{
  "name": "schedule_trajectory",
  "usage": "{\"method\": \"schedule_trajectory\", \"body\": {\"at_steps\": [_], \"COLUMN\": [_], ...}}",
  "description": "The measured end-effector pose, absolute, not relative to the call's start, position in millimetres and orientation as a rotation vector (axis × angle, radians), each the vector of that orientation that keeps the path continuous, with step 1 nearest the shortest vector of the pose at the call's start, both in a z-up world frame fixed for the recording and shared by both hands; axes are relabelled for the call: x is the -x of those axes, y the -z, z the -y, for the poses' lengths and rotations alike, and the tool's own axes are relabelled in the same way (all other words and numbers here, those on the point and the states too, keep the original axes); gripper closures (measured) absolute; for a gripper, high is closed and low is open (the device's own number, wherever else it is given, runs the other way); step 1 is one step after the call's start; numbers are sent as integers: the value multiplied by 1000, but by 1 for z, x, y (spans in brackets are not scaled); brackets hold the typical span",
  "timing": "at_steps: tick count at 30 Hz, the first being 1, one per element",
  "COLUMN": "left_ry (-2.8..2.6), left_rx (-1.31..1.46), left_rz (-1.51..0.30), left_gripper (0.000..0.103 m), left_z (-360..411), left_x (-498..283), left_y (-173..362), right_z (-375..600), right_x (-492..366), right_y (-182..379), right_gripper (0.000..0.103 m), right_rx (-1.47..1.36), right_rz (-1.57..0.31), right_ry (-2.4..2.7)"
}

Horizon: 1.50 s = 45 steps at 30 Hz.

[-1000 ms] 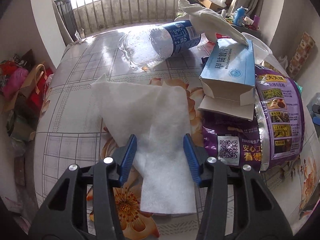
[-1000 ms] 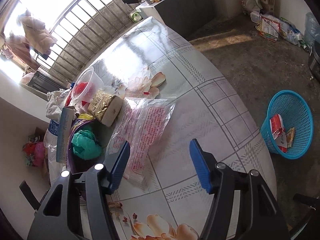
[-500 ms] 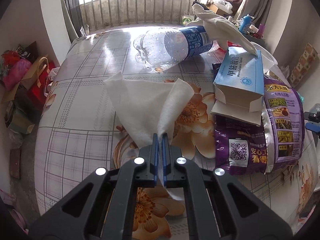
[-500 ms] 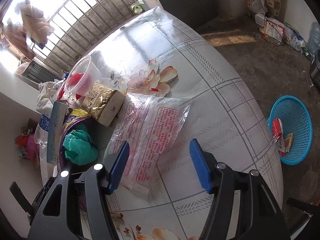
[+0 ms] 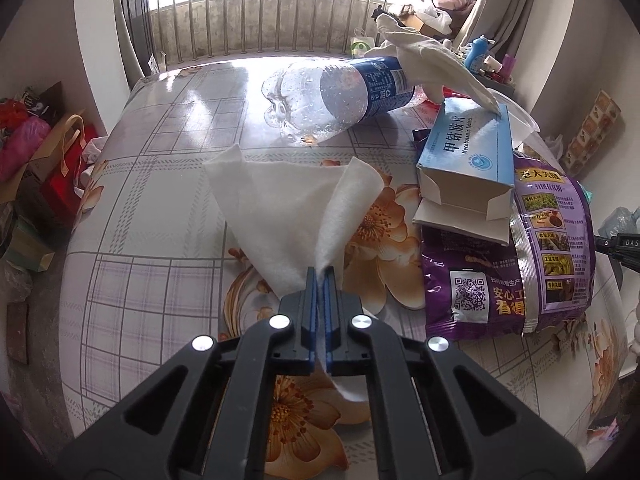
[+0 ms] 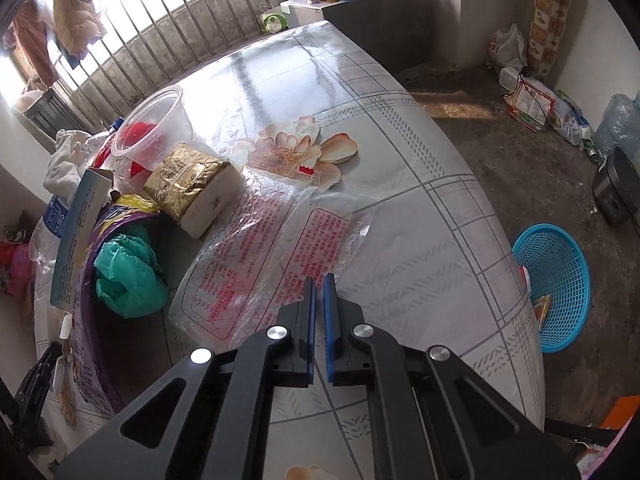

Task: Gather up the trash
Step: 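Grasp the white paper towel with left tool while right tool grasps clear printed plastic bag, then carry both items over the blue basket and open both tools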

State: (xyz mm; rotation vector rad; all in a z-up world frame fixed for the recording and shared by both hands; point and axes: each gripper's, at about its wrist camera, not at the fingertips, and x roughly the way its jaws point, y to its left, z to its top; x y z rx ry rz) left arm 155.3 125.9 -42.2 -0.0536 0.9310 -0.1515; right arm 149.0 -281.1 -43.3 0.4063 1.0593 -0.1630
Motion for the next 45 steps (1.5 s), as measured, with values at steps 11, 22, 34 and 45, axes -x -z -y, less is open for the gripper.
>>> {"method": "schedule_trajectory", "body": {"at_steps": [11,22,34,45], "left_ry": [122,221,284,345], "left_rx": [88,60,-25,-168], "left_rz": [-836,-827,-860,-879], "left_gripper": [102,102,102,102], "left_z": [-128,-139,-151,-140], "left_x": [-133,-138,-137,-125], "left_y": [13,4,-1,-5], "right_z": [313,279,242,250], "right_x": [-130,-169,-171,-157], "right_y": [38,42,44,44], "right_gripper": [99,29,44,95], "right_rx": [-642,-499,-198,-251], "right_rz": [-1040,-1060,-1039,-989], "right_ry": [53,173,291,268]}}
